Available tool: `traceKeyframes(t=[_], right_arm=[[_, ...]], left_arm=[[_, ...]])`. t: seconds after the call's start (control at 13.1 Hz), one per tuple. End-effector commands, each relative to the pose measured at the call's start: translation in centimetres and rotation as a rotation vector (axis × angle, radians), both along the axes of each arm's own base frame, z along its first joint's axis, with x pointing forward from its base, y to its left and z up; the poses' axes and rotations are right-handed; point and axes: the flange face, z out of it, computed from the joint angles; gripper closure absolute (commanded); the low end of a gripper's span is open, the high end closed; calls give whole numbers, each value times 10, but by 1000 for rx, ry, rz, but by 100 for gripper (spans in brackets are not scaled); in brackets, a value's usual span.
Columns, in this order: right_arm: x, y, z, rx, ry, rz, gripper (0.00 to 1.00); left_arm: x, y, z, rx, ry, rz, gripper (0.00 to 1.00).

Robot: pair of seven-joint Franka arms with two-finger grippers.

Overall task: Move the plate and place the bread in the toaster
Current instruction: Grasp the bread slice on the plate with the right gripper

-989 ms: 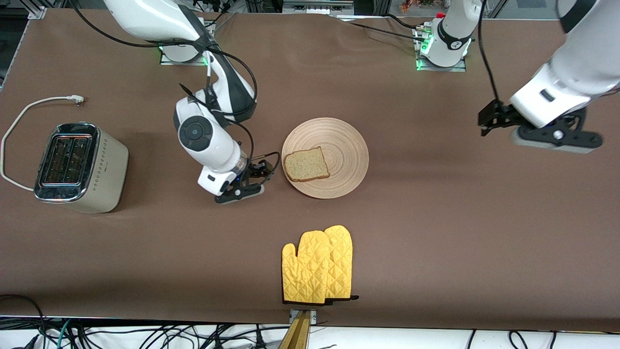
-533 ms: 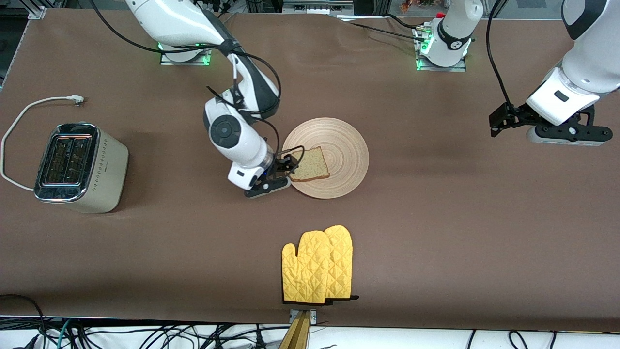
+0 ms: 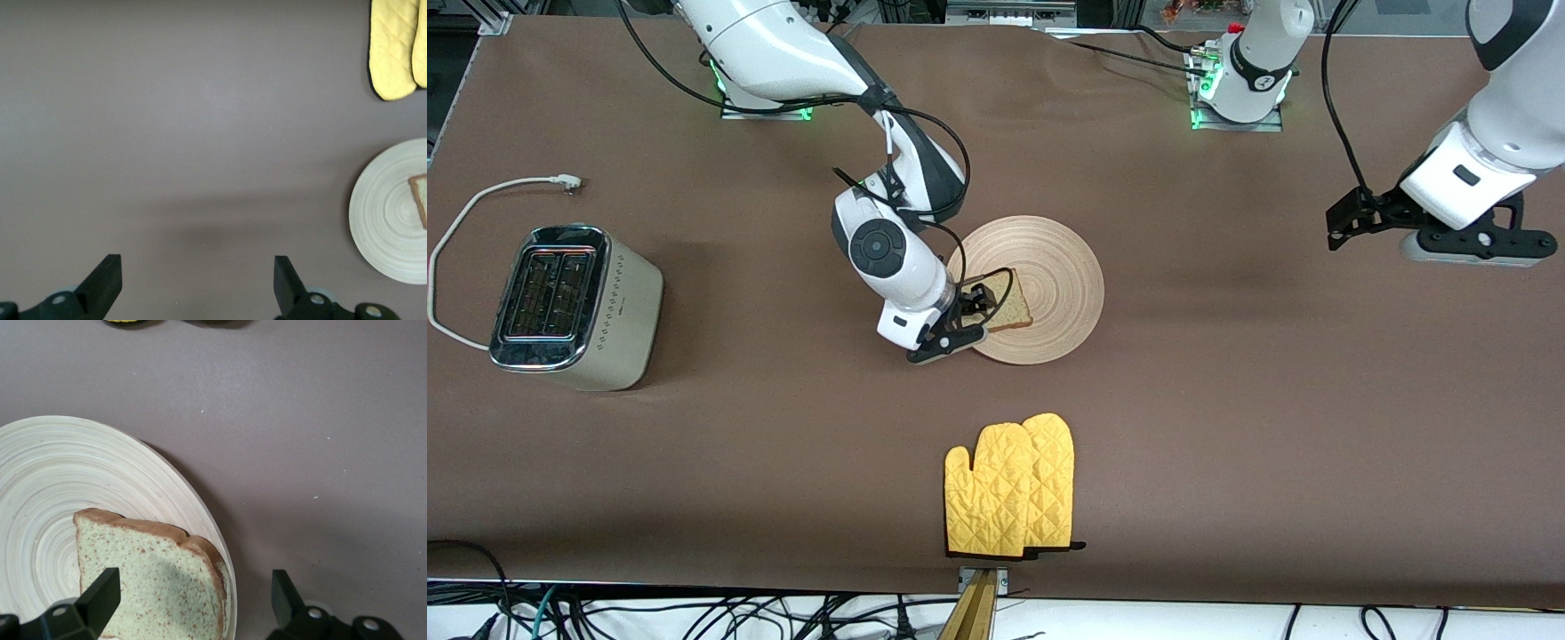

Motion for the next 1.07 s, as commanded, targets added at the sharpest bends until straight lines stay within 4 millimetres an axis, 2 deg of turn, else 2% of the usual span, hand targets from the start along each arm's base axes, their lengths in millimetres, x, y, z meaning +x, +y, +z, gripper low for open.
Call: traceKeyframes(t=[0.0, 0.38, 0.84, 0.99], right_arm=[[3, 5, -5, 5, -2, 6, 0], [-3, 10, -13, -2, 8, 18, 0], [-11, 19, -18, -7, 13, 28, 0], [-10, 18, -18, -6, 13, 27, 3]], left_arm=[[20, 15, 12, -16, -19, 27, 0], [14, 8, 14, -8, 8, 8, 0], [12, 12, 12, -5, 22, 16, 0], [12, 12, 12, -5, 22, 14, 0]])
